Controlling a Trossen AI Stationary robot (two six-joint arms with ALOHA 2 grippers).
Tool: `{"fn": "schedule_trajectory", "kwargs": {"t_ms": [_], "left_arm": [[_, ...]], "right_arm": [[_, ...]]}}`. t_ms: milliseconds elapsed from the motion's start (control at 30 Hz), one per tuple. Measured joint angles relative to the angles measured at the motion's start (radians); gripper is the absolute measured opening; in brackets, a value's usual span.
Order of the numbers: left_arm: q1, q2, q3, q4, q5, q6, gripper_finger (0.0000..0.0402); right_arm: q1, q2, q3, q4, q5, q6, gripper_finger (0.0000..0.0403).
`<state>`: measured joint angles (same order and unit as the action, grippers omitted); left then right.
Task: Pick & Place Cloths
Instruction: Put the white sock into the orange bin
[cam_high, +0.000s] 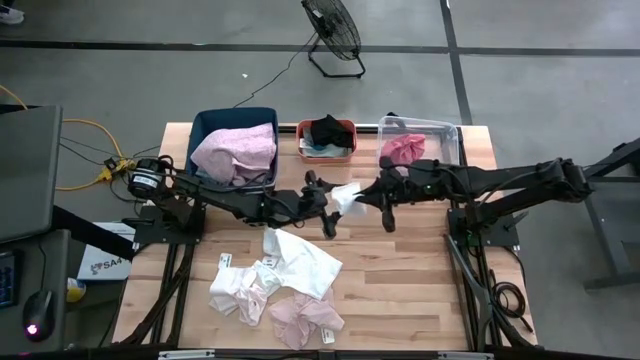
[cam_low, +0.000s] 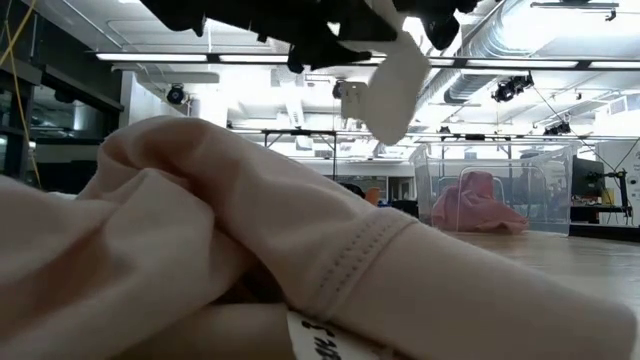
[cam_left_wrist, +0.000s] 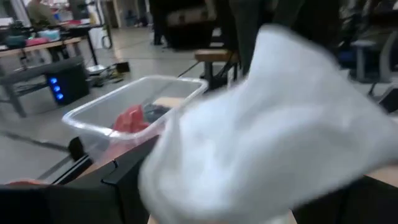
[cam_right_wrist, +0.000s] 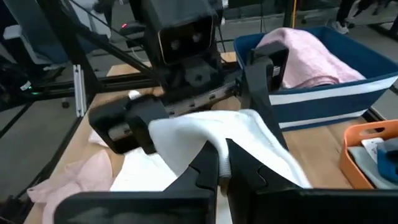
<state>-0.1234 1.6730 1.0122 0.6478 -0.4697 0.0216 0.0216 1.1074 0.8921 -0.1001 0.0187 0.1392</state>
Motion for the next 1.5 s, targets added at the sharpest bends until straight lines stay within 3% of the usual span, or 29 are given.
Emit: {"fn": "schedule_trajectory", "kwargs": {"t_ms": [300,467,633,933,1033,1200,1367,1500], "left_arm": [[0.0,0.0,0.001,0.01,0.05,0.0,0.0286],[0.0,0.0,0.001,0.012,0.093,-0.003,0.0259],[0.0,0.0,0.001,0.016,0.093,-0.005,0.0192],[0.0,0.0,0.001,0.016,0.042,-0.005,0.002],[0.0,0.0,0.001,0.016,0.028,-0.007,0.0012],[0.0,0.0,0.001,0.007,0.007,-0.007,0.0005],[0.005,0.0,0.001,-0.031,-0.077,-0.003,0.0003],[0.043,0.0,0.0,-0.05,-0.152,0.0,0.0002]], "right_arm": [[-0.011,0.03,0.0,0.001,0.032,-0.002,0.0005],[-0.037,0.031,0.0,-0.001,0.083,-0.004,0.0005],[-0.048,0.031,0.0,-0.003,0.075,-0.004,0.0005],[-0.048,0.031,0.0,-0.002,0.061,-0.008,0.0005],[-0.048,0.031,0.0,-0.002,0.061,-0.016,0.0009],[-0.048,0.02,0.0,-0.015,0.061,-0.054,0.0054],[-0.048,-0.037,0.0,-0.048,0.069,-0.065,0.0136],[-0.048,-0.11,0.0,-0.129,0.172,-0.065,0.0202]]}}
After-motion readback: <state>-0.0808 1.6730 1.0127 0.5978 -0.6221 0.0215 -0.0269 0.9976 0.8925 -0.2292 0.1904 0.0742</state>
